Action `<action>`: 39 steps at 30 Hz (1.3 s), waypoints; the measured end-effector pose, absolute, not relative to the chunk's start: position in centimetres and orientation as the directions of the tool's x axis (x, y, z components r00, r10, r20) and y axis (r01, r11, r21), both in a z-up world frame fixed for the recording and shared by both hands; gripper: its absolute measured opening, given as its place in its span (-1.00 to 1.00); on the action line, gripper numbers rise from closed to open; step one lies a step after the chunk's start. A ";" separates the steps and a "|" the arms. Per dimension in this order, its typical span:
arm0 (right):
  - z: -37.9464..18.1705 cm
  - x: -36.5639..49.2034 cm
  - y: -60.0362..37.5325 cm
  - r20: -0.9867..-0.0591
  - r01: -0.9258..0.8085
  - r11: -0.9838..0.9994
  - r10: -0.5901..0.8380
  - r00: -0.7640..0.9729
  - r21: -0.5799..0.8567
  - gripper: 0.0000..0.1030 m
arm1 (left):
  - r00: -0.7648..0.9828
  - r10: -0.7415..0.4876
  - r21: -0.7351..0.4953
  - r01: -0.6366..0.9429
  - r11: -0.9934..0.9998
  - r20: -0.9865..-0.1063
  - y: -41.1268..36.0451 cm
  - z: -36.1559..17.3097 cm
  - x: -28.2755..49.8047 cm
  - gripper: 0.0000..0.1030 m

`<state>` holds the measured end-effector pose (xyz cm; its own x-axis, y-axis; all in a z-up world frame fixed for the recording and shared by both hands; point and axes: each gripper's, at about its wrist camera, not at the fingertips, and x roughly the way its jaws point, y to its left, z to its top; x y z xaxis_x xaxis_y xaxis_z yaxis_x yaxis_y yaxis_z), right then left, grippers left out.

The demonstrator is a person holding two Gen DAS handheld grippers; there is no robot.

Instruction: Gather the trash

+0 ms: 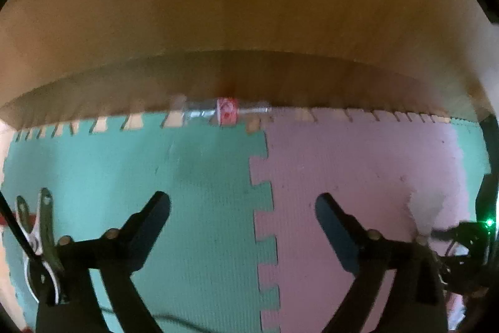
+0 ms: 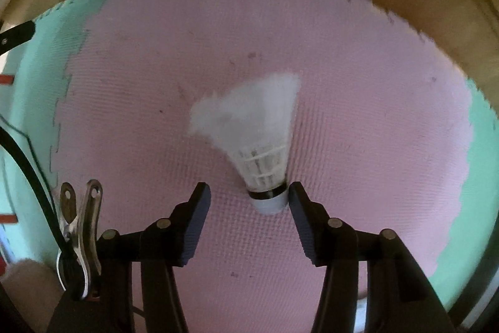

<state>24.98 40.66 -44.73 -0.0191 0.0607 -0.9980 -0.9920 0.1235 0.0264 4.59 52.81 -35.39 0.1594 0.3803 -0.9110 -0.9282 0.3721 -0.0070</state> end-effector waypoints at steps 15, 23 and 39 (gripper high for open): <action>-45.6 25.7 38.9 -0.995 -0.982 0.187 0.092 -0.024 0.041 -0.49 | 0.131 0.524 0.060 -0.941 0.332 -0.842 57.1 -39.9 6.6 0.98; -45.8 25.9 38.9 -0.994 -0.979 0.201 0.103 -0.026 0.046 -0.49 | 0.189 0.565 -0.011 -0.953 0.303 -0.803 58.6 -40.7 7.0 0.99; -45.5 26.1 38.8 -0.992 -0.974 0.217 0.120 -0.042 0.068 -0.49 | 0.139 0.607 0.017 -0.970 0.244 -0.782 58.3 -42.7 7.5 0.85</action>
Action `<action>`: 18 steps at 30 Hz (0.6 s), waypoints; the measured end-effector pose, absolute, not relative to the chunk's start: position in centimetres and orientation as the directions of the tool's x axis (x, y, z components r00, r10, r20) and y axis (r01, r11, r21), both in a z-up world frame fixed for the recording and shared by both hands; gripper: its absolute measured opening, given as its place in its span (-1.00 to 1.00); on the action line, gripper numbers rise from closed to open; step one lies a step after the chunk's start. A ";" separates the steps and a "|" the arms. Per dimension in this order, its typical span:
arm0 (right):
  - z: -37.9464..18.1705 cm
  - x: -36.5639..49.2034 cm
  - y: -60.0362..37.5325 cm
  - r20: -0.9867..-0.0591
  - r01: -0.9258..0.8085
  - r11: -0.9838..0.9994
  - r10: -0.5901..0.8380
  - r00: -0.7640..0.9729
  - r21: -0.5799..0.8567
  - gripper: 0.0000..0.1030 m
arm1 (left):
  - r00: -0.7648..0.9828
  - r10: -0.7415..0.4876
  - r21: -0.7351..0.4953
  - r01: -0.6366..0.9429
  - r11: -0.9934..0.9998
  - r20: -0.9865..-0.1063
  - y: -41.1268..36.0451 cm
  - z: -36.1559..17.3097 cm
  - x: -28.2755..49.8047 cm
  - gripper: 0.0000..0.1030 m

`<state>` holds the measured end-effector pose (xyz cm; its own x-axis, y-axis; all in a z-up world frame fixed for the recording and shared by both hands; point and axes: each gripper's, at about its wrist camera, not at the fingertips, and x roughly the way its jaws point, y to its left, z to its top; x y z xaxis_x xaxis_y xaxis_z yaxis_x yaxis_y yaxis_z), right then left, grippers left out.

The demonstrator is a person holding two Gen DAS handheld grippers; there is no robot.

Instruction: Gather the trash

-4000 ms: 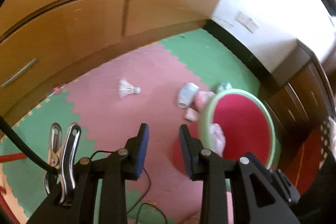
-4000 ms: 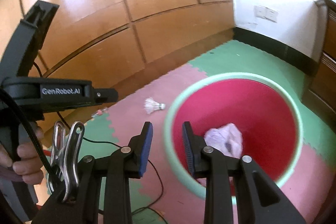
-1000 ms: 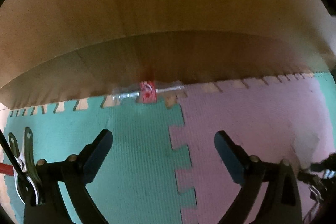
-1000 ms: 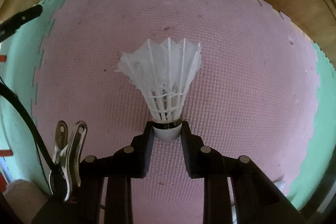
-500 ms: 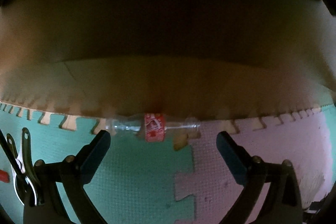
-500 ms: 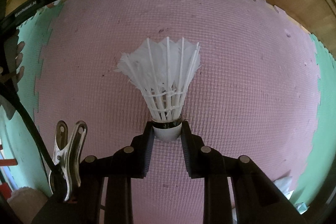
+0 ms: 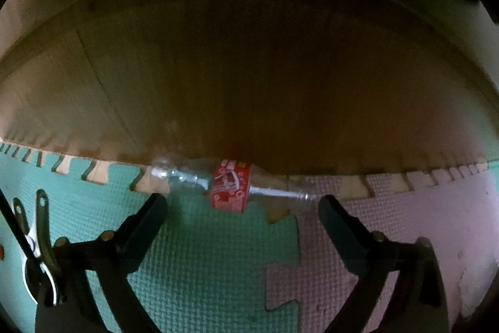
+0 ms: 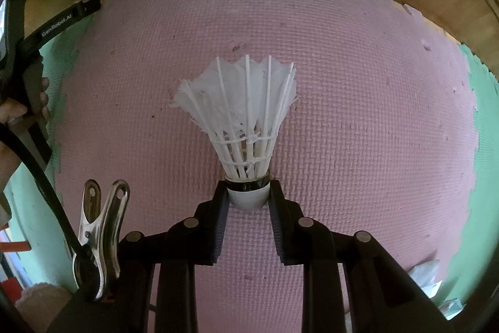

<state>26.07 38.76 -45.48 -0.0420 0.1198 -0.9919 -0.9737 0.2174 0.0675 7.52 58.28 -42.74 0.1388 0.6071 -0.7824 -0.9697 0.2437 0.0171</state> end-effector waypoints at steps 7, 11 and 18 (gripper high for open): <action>-45.5 26.0 38.7 -0.991 -0.973 0.219 0.125 -0.041 0.068 -0.49 | 0.133 0.615 0.011 -0.974 0.225 -0.777 57.7 -42.1 6.7 0.41; -45.5 25.8 38.7 -0.991 -0.975 0.214 0.126 -0.037 0.064 -0.49 | 0.184 0.592 -0.005 -0.957 0.291 -0.785 57.4 -41.5 5.9 -0.22; -45.5 25.8 38.7 -0.991 -0.975 0.212 0.125 -0.038 0.064 -0.49 | 0.252 0.541 -0.029 -0.922 0.386 -0.802 55.6 -41.1 4.9 -0.38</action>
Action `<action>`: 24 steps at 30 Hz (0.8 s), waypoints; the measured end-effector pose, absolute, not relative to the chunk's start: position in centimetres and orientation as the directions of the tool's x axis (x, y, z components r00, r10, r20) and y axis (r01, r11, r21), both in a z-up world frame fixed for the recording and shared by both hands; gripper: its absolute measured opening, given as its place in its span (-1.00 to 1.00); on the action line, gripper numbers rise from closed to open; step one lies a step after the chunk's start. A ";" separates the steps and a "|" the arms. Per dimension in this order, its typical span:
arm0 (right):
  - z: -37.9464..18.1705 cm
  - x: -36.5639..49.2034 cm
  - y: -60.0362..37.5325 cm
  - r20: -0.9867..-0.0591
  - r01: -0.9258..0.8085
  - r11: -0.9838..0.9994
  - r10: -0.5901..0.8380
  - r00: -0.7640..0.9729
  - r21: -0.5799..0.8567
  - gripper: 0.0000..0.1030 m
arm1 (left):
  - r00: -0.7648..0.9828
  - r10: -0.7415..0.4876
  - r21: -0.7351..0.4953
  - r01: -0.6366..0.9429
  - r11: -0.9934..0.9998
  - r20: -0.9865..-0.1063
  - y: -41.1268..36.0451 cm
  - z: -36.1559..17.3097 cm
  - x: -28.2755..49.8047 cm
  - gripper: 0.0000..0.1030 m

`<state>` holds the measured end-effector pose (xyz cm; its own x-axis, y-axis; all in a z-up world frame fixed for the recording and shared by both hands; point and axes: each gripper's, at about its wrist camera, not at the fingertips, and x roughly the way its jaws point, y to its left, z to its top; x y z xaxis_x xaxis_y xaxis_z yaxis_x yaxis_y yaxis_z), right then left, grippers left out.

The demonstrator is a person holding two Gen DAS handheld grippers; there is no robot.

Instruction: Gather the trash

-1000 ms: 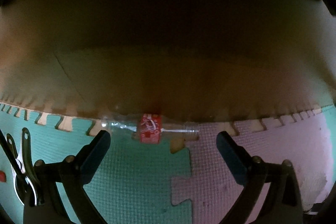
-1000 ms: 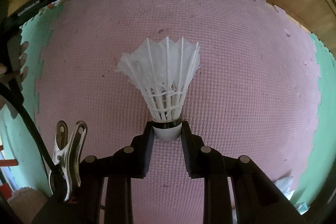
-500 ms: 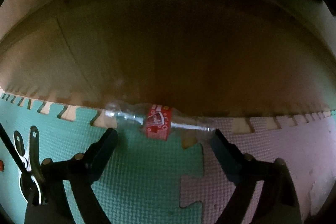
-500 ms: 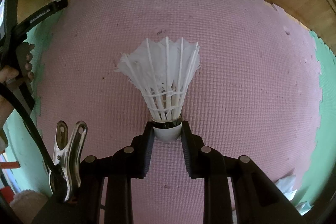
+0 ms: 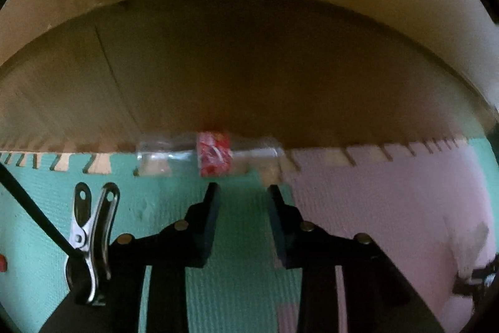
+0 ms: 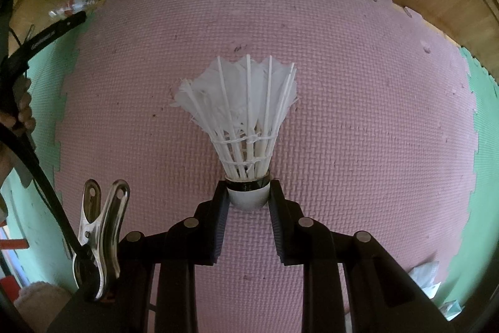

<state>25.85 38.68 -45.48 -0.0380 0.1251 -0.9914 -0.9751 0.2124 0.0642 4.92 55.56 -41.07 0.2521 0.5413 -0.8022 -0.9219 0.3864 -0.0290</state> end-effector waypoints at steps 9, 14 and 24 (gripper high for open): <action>-45.4 25.8 38.7 -0.991 -0.976 0.208 0.126 -0.038 0.064 -0.49 | 0.261 0.516 -0.043 -0.917 0.396 -0.816 53.1 -40.3 3.8 -0.37; -45.4 25.7 38.7 -0.991 -0.977 0.206 0.126 -0.037 0.063 -0.49 | 0.284 0.486 -0.222 -0.958 0.182 -0.827 55.8 -40.7 -1.0 -0.38; -45.5 25.7 38.7 -0.991 -0.977 0.204 0.126 -0.038 0.064 -0.49 | 0.379 0.536 -0.540 -0.823 -0.177 -0.754 59.7 -41.2 -9.6 -0.34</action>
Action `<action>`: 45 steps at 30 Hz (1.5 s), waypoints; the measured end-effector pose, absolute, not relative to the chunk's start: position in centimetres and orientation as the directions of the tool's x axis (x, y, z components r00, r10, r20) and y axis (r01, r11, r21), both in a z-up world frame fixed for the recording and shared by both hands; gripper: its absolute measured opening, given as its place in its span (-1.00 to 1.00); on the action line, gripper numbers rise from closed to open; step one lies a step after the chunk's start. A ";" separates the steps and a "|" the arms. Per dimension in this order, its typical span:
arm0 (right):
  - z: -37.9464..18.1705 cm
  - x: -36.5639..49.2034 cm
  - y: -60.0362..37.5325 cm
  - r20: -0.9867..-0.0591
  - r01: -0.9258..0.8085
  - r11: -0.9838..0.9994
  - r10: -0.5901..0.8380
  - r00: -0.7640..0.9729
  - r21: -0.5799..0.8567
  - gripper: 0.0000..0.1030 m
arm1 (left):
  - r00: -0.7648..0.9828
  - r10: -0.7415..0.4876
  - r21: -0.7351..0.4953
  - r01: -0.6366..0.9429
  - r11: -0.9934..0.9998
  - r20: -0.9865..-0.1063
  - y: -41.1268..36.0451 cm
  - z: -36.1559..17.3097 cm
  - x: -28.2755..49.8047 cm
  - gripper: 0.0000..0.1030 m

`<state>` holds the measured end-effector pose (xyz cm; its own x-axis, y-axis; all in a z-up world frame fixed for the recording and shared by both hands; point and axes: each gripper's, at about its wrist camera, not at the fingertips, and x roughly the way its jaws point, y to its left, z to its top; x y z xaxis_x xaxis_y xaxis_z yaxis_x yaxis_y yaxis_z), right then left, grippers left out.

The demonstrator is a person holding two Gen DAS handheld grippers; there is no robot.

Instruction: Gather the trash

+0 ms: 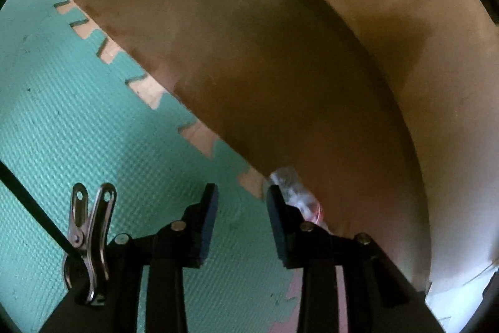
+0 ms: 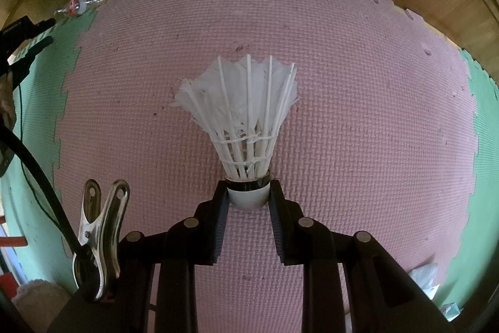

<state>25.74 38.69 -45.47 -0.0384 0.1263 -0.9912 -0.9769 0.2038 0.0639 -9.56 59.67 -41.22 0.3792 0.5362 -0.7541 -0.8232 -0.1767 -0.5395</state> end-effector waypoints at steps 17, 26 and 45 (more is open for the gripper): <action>-45.5 25.7 38.8 -0.991 -0.977 0.203 0.127 -0.039 0.065 -0.49 | 0.422 0.546 -0.592 -0.786 -0.178 -0.724 63.3 -40.9 -12.3 -0.10; -45.4 25.8 38.8 -0.991 -0.977 0.202 0.129 -0.045 0.071 -0.49 | 0.508 0.454 -0.560 -0.828 0.022 -0.732 63.2 -40.5 -8.1 -0.13; -45.5 26.2 38.7 -0.990 -0.976 0.205 0.134 -0.049 0.076 -0.49 | 0.357 0.555 -0.249 -0.932 0.263 -0.752 64.5 -37.1 -9.6 0.24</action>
<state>26.18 38.73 -45.50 -0.0491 0.1340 -0.9898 -0.9758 0.2051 0.0762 -9.58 64.51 -37.12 0.3566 0.5545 -0.7519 -0.9323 0.2626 -0.2485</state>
